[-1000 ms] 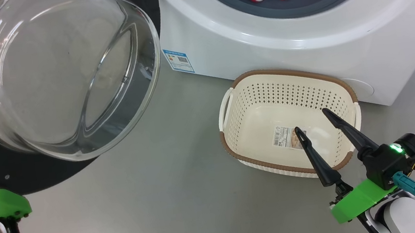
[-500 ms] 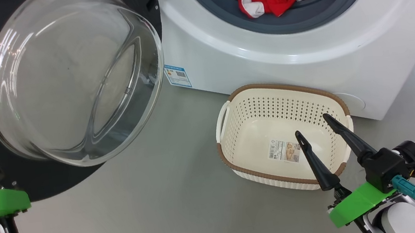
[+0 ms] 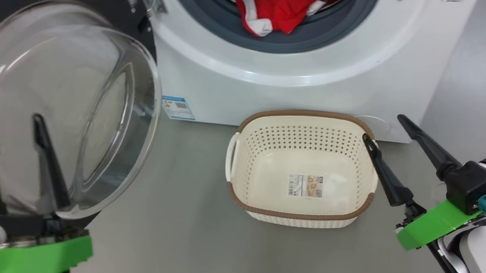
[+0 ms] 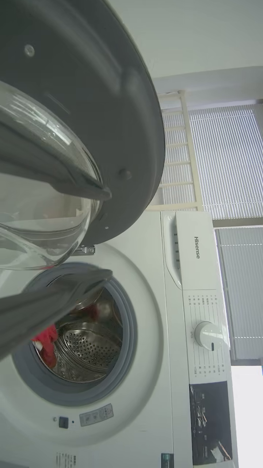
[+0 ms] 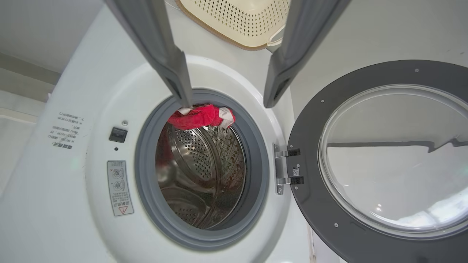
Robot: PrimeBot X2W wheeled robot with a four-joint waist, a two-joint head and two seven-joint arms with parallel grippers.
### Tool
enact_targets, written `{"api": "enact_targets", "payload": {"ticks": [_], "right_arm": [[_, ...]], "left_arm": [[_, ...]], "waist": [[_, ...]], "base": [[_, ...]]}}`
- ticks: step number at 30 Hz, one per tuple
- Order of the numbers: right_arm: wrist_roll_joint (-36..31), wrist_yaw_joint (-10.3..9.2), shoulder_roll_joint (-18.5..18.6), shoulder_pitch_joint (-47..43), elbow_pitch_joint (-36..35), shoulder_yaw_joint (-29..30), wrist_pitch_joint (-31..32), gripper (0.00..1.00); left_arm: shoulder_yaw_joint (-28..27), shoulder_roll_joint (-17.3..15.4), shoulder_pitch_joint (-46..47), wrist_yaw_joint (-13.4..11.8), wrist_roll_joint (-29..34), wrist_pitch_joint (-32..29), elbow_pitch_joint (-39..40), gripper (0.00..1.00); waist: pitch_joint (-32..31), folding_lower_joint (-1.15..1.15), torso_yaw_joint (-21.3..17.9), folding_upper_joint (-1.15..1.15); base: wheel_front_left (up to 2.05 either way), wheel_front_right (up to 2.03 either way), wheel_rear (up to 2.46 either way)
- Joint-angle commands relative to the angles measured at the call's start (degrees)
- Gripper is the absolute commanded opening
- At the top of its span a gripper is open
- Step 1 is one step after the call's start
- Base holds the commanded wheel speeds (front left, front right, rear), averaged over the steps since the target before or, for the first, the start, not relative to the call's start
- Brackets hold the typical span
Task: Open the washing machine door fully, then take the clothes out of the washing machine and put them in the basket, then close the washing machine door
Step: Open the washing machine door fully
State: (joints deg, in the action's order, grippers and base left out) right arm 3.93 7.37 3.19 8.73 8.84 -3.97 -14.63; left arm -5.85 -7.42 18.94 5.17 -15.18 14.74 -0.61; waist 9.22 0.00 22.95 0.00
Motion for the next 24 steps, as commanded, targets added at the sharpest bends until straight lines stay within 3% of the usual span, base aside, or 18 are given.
{"api": "enact_targets", "payload": {"ticks": [1,10,24], "right_arm": [[0.3,0.12,-0.3,1.6,-1.9,-0.7,-0.4,1.00],[1.9,0.12,-0.3,1.5,-4.1,4.4,-0.4,1.00],[5.2,0.12,-0.3,1.5,-4.4,4.4,-0.4,1.00]], "left_arm": [[-1.3,-1.5,-0.3,0.5,-0.6,0.2,1.3,1.00],[2.5,-2.3,-4.2,1.7,-3.3,-0.7,0.9,1.00],[1.3,-4.7,-13.1,1.8,-6.9,-0.5,1.2,1.00]], "waist": [[-1.1,0.00,-2.9,0.00],[-2.2,0.00,-10.9,0.00],[-3.4,0.00,-22.0,0.00]], "base": [[0.00,0.00,0.00],[0.00,0.00,0.00],[0.00,0.00,0.00]]}}
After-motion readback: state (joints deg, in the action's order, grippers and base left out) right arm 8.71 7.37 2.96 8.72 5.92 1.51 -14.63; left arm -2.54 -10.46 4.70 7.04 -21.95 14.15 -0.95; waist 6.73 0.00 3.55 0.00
